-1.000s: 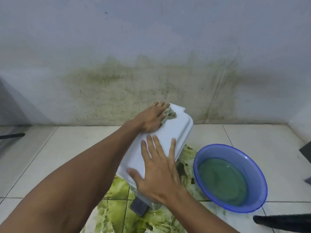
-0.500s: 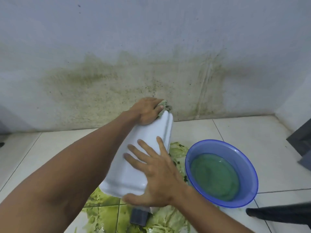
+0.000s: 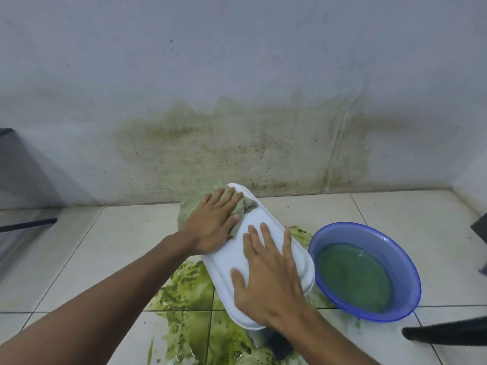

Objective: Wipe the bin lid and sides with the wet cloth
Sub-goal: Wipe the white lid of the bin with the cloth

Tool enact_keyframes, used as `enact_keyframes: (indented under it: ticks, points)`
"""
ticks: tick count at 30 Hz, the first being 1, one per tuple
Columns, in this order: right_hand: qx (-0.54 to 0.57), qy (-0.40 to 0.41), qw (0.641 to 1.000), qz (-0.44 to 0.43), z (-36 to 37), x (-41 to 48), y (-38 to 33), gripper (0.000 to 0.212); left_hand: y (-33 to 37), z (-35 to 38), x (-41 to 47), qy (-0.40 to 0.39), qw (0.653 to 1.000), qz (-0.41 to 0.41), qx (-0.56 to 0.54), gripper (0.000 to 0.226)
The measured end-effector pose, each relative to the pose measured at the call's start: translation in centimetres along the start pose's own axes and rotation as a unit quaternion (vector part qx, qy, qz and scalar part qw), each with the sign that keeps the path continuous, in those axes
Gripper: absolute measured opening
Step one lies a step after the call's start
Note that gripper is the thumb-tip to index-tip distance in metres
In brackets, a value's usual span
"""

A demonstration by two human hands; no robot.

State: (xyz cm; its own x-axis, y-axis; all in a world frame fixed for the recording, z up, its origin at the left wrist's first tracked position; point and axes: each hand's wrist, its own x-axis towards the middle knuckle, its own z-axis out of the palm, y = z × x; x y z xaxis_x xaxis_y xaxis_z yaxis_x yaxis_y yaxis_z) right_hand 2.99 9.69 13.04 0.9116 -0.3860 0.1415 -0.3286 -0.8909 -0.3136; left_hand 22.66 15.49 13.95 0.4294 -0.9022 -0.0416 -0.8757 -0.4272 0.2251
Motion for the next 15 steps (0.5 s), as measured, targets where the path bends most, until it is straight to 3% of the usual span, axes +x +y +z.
enact_keyframes:
  ticks: [3,6,15]
  points:
    - [-0.018,0.002,0.999,0.031,1.5,-0.5,-2.1,0.102,-0.1,-0.7,1.5,-0.027,0.998,0.065,-0.009,0.057]
    - [-0.048,0.017,0.999,0.009,2.1,-0.2,-1.6,0.104,-0.6,-1.3,4.6,-0.034,0.997,0.068,0.011,0.058]
    - [-0.038,-0.108,0.984,-0.139,-3.9,5.4,11.1,0.100,-3.2,-1.5,6.1,-0.022,0.997,-0.072,0.008,0.062]
